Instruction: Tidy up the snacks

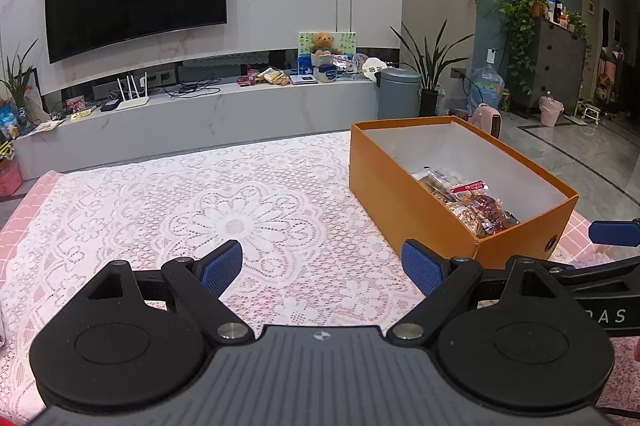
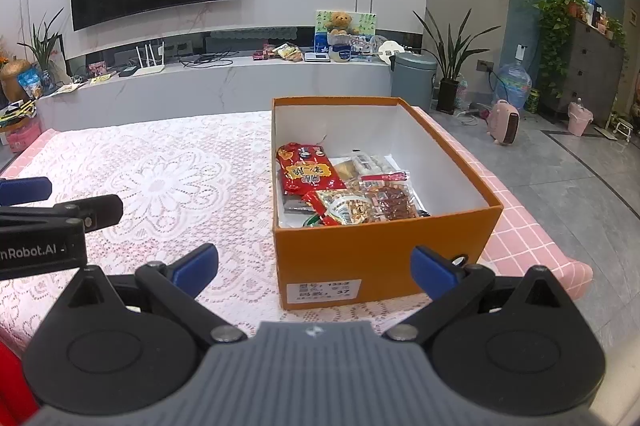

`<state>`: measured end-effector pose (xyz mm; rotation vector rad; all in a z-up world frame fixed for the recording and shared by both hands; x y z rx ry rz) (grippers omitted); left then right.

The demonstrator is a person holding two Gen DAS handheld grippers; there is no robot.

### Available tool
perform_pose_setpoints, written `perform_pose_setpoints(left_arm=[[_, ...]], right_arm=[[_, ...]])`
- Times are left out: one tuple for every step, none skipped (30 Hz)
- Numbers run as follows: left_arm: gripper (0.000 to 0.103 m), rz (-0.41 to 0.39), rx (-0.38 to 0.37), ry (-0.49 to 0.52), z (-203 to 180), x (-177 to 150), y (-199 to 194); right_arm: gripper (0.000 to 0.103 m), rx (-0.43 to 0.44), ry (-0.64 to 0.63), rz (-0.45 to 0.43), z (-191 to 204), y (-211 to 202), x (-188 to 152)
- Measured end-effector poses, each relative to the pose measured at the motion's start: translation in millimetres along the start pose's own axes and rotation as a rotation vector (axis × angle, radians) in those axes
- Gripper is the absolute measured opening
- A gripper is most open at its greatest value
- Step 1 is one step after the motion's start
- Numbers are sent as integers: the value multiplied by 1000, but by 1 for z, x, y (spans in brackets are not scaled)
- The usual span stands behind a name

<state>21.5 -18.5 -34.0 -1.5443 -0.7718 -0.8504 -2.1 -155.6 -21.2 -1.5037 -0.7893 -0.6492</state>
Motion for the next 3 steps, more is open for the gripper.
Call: perform_pose_setpoints(left_arm=[[103, 1, 1, -2, 1, 0, 1], [103, 1, 1, -5, 1, 0, 1], [103, 2, 1, -7, 3, 0, 2]], right_arm=[[100, 1, -2, 2, 0, 1, 0], [100, 1, -3, 3, 1, 1, 0], [100, 2, -4, 4, 1, 2, 0]])
Point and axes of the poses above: each gripper's, at about its wrist camera, not at the fingertips, and y roughly the way its jaws point, z to its left, x to its top, the point moved 2 cm from there along y, roughly the way its jaws point, and after that the axes turned 6 degrees about -y, right-handed, at the moved point
